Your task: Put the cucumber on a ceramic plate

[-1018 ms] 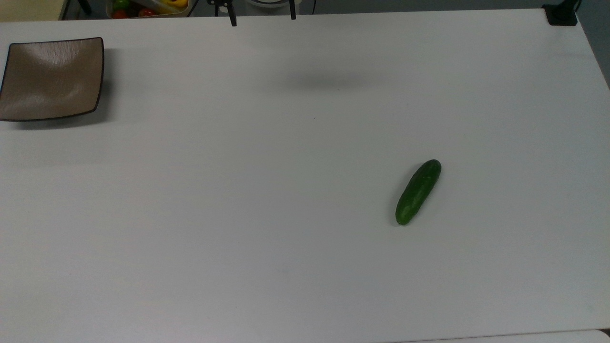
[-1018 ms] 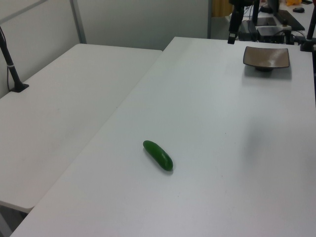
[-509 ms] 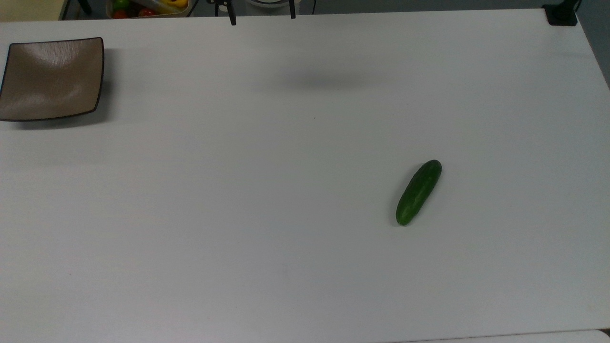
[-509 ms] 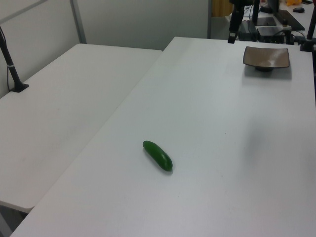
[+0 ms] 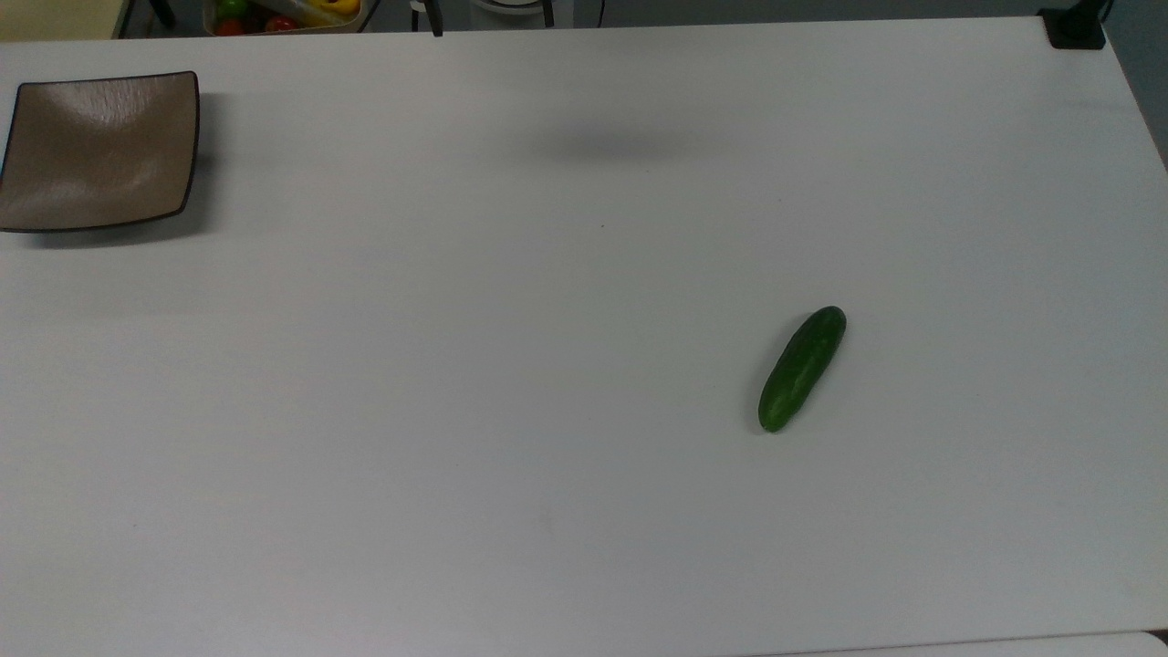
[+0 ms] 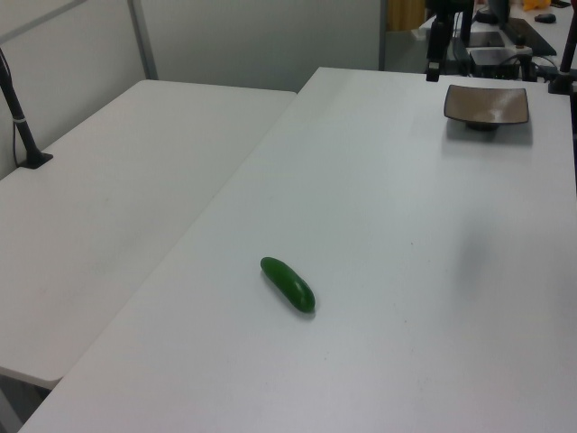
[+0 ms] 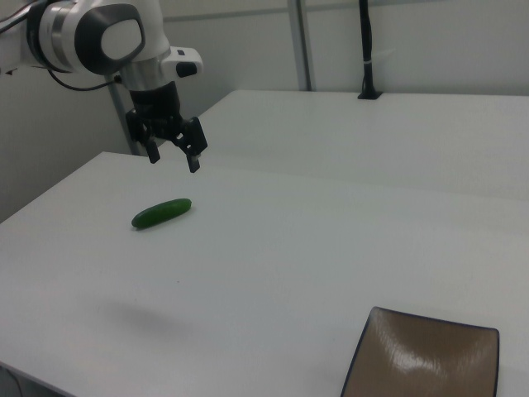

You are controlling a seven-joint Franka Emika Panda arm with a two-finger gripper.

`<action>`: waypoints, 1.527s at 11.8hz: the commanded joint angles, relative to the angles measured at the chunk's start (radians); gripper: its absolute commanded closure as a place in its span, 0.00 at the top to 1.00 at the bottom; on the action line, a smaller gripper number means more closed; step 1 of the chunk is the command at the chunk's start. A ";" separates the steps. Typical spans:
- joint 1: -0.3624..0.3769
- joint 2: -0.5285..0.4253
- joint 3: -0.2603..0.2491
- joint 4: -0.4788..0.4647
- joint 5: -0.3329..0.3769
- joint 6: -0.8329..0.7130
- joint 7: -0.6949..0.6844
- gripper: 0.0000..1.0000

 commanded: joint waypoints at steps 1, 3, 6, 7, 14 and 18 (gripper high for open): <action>0.046 -0.004 0.002 -0.004 0.020 -0.007 0.326 1.00; 0.096 0.001 0.002 -0.005 0.028 0.046 0.561 1.00; 0.165 0.048 0.008 -0.002 0.029 0.144 0.741 1.00; 0.187 0.074 0.008 -0.001 0.029 0.182 0.748 1.00; 0.297 0.381 0.010 0.136 0.014 0.477 0.956 1.00; 0.348 0.508 0.010 0.137 0.011 0.690 1.009 1.00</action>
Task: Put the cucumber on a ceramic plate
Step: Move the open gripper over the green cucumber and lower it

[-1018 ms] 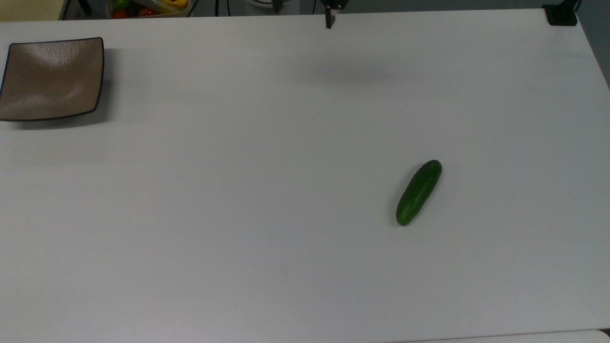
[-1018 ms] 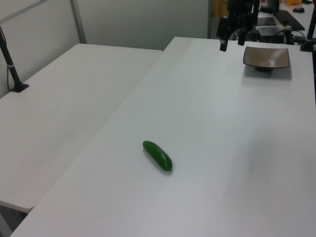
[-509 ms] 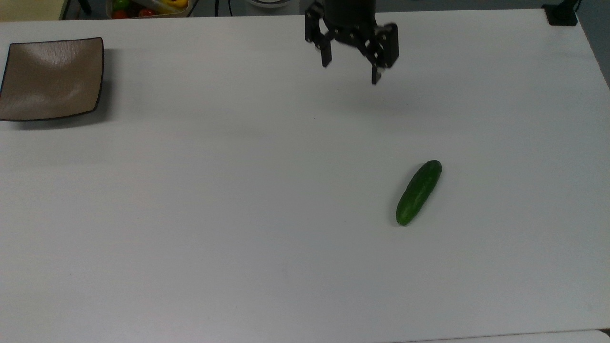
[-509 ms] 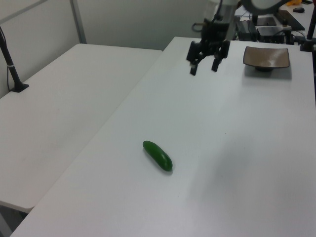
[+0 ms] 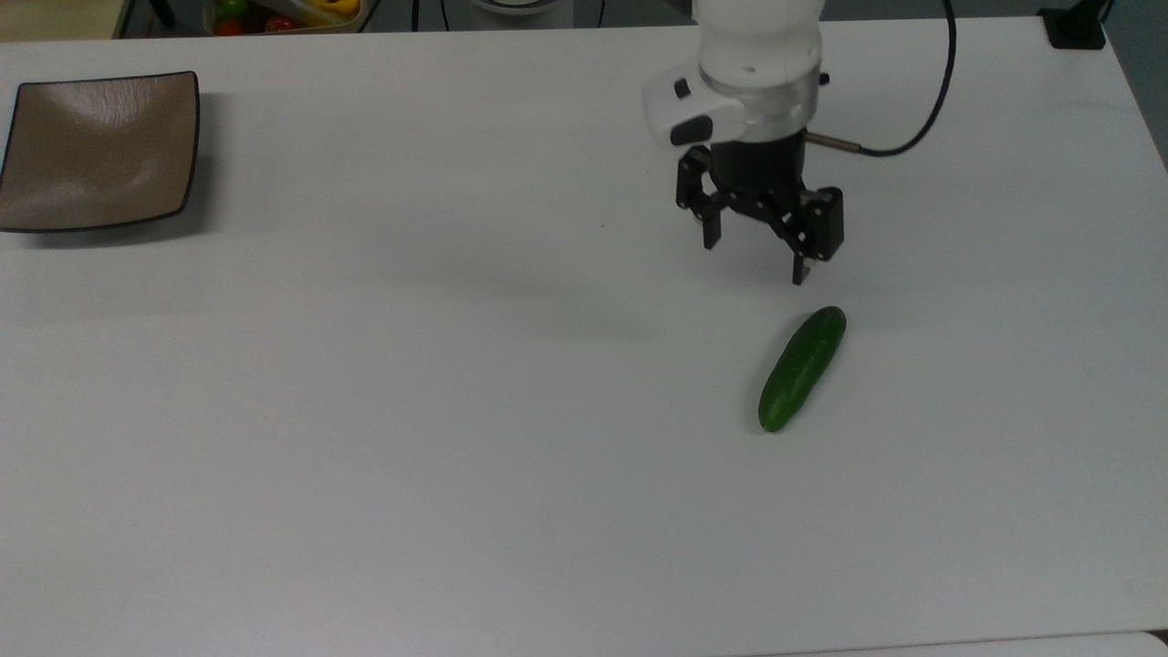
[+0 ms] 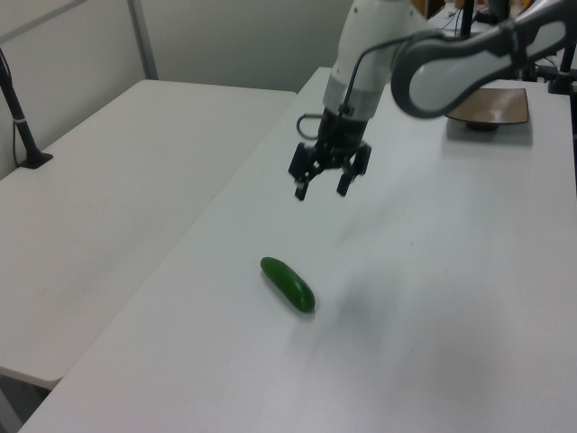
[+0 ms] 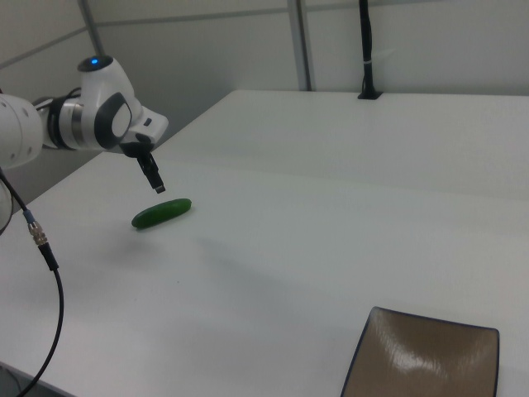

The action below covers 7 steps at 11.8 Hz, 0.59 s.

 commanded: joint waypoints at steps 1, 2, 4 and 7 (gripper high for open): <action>0.037 0.094 -0.007 0.028 0.002 0.146 0.028 1.00; 0.049 0.120 -0.007 0.028 0.000 0.201 0.028 1.00; 0.054 0.180 -0.007 0.069 -0.001 0.281 0.023 1.00; 0.066 0.298 -0.010 0.174 -0.007 0.290 0.023 1.00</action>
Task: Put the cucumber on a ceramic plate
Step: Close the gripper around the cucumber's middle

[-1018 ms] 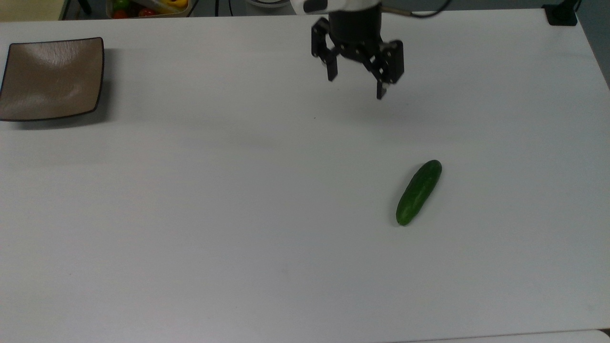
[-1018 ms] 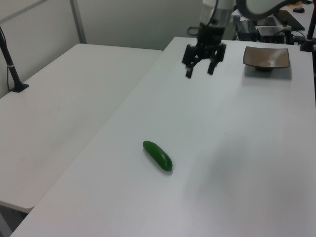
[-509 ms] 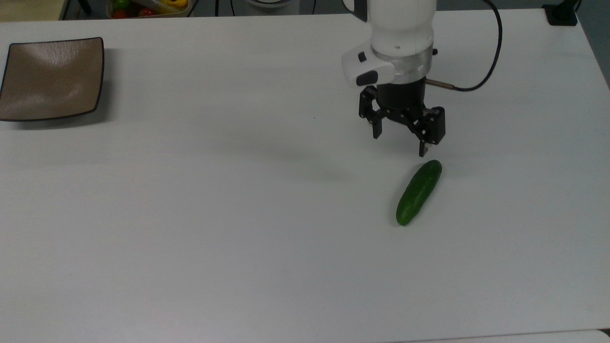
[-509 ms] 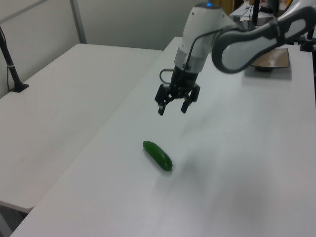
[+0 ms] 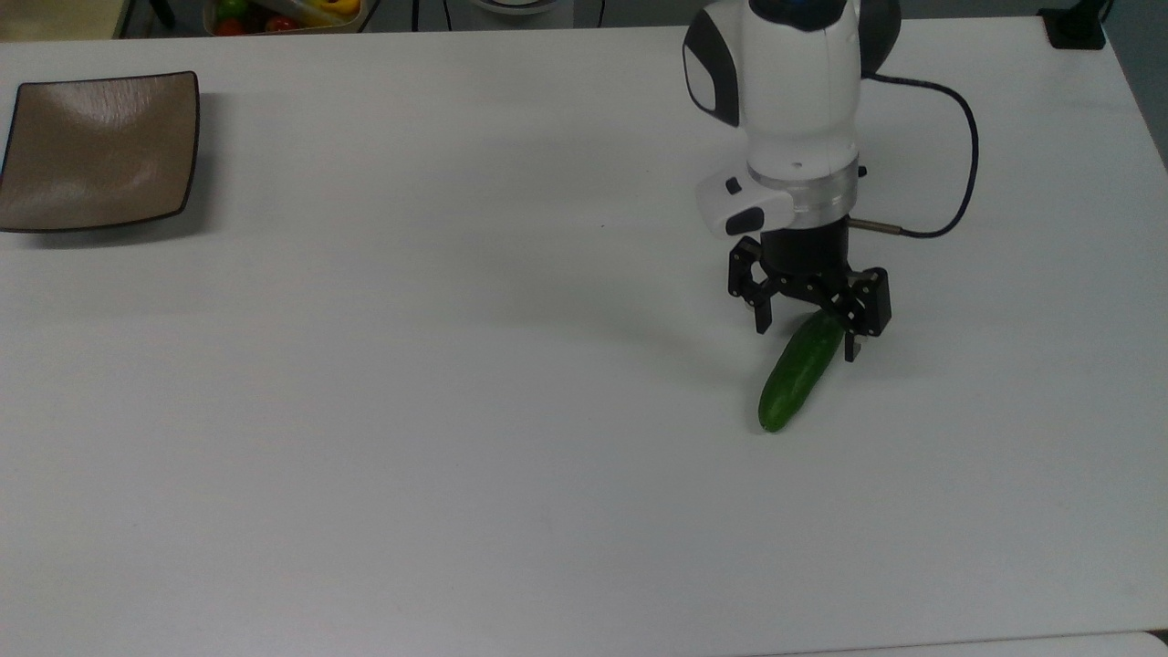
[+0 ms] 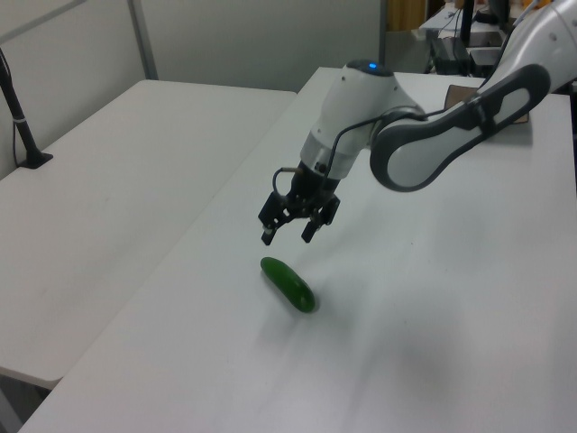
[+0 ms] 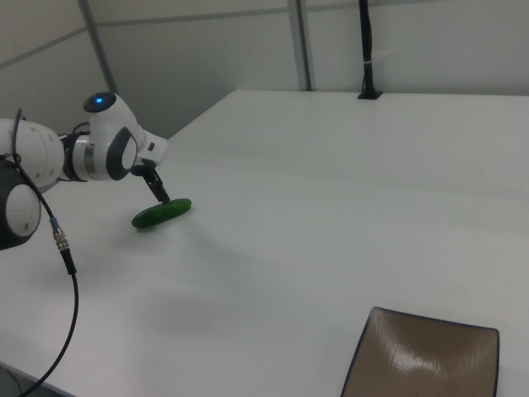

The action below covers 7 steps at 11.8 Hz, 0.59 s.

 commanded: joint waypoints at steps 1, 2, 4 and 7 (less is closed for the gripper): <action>0.015 0.108 -0.011 0.108 -0.013 0.028 0.017 1.00; 0.015 0.110 -0.011 0.108 -0.036 0.031 0.017 1.00; 0.017 0.116 -0.011 0.105 -0.090 0.031 0.013 1.00; 0.035 0.118 -0.009 0.097 -0.168 0.026 0.009 1.00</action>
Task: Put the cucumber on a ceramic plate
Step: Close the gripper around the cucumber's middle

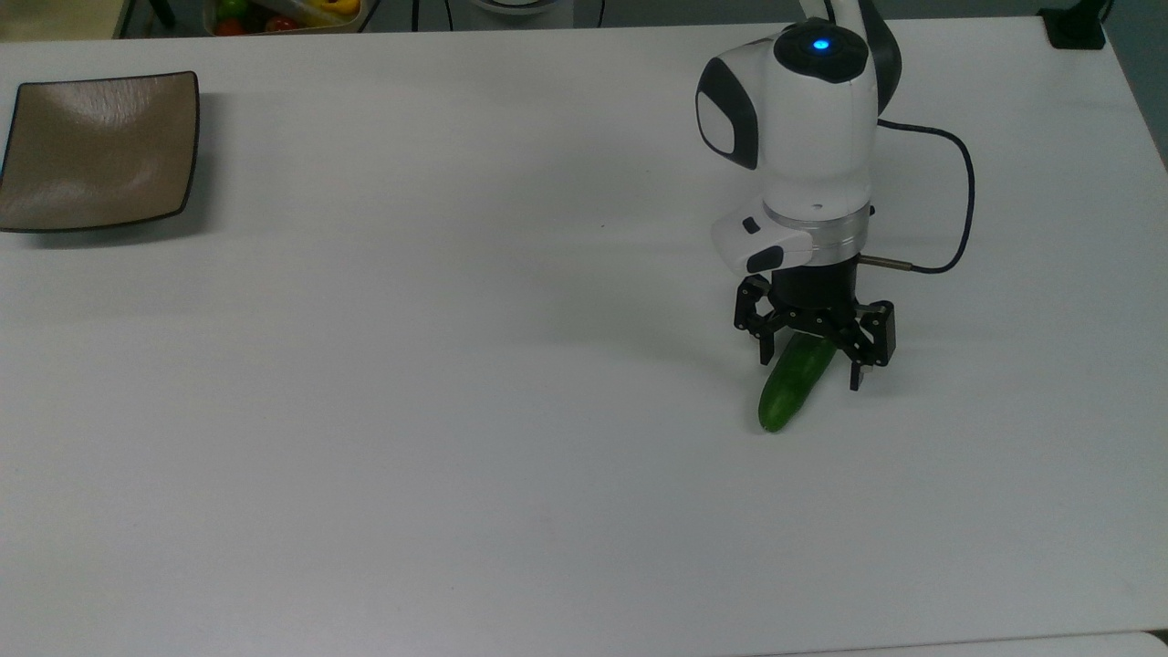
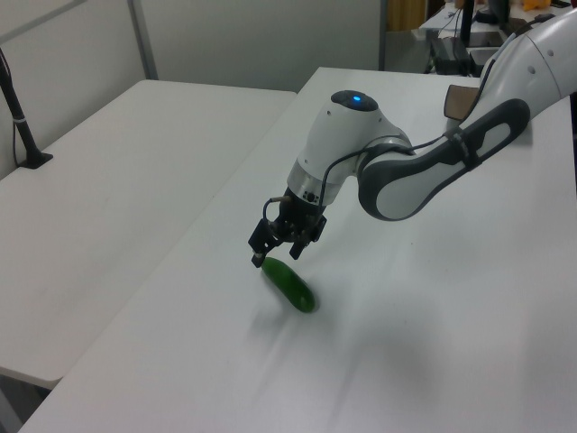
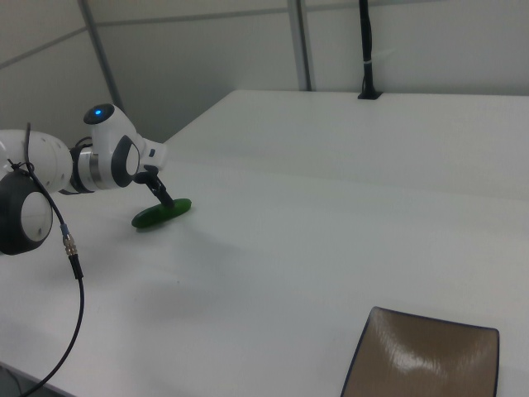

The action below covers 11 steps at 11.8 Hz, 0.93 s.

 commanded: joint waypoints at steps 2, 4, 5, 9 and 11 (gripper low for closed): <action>0.032 0.020 -0.009 0.007 -0.105 0.009 0.009 1.00; 0.035 0.027 -0.009 -0.003 -0.146 0.009 0.008 1.00; 0.035 0.034 -0.009 -0.001 -0.163 0.009 0.008 1.00; 0.037 0.039 -0.007 -0.007 -0.237 0.009 0.000 0.86; 0.037 0.039 -0.006 -0.009 -0.239 0.009 -0.034 0.60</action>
